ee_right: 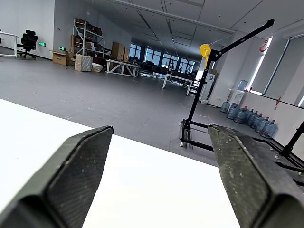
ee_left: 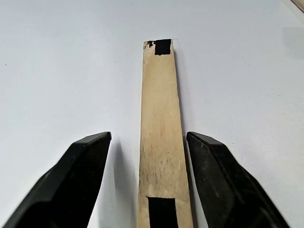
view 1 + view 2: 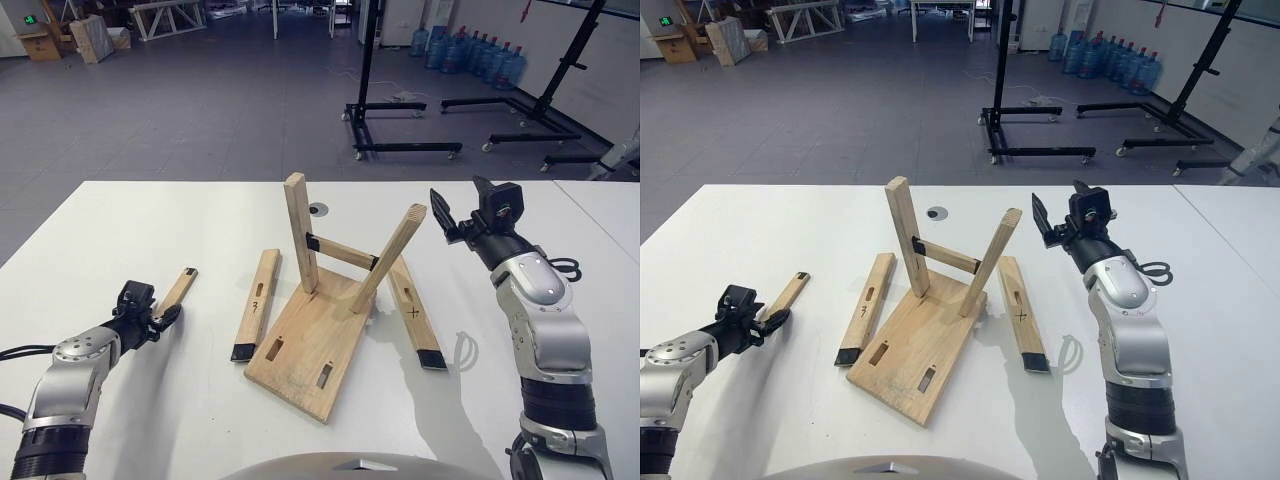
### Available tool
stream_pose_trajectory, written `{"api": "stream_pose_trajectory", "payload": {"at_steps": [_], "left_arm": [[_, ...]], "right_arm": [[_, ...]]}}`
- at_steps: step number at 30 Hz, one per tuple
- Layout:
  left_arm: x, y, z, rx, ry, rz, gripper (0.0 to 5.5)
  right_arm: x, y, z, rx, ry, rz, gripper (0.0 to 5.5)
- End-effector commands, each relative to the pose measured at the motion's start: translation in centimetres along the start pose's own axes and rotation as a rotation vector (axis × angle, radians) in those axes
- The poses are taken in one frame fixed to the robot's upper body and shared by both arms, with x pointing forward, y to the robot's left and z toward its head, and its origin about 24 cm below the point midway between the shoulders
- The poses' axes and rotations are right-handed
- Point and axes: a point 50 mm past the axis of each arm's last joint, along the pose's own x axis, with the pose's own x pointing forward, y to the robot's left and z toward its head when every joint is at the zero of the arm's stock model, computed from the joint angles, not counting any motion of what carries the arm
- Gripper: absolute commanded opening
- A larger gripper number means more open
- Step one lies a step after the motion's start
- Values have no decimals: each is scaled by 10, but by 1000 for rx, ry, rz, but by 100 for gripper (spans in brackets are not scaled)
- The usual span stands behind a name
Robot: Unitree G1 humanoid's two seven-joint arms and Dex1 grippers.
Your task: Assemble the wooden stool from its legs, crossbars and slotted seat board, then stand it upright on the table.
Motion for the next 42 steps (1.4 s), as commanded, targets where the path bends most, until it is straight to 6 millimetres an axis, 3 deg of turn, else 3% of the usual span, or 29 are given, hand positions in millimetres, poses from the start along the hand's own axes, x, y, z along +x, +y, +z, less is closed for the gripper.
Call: {"api": "stream_pose_trajectory", "payload": {"at_steps": [1,6,9,13,18,21,24,27,29,31,36,42], "left_arm": [[2,-7,-44,-52,181,13,242],[8,-13,-39,-64,139,6,174],[14,-20,-25,-64,66,-17,129],[20,-20,6,-62,-131,13,129],[15,-21,75,-44,-536,92,129],[0,-31,122,-33,-778,68,129],[-22,-61,170,12,-1010,-61,128],[-38,-104,198,105,-1144,-329,128],[-40,-124,206,156,-1180,-444,128],[-36,-135,207,206,-1175,-487,128],[-28,-154,197,300,-1145,-574,128],[-24,-175,188,337,-1149,-662,128]], "right_arm": [[3,-1,5,-7,-7,8,370],[6,-1,7,0,-14,6,370],[8,-2,8,11,-21,1,370],[9,-11,11,43,-38,-37,370],[14,-23,20,91,-82,-78,370],[17,-29,29,146,-128,-84,370],[20,-27,43,313,-200,-21,370],[17,-10,65,645,-306,234,370],[3,14,80,788,-345,507,370],[-3,33,81,906,-324,634,370],[-5,59,85,1081,-303,743,370],[4,79,74,1121,-206,720,370]]}}
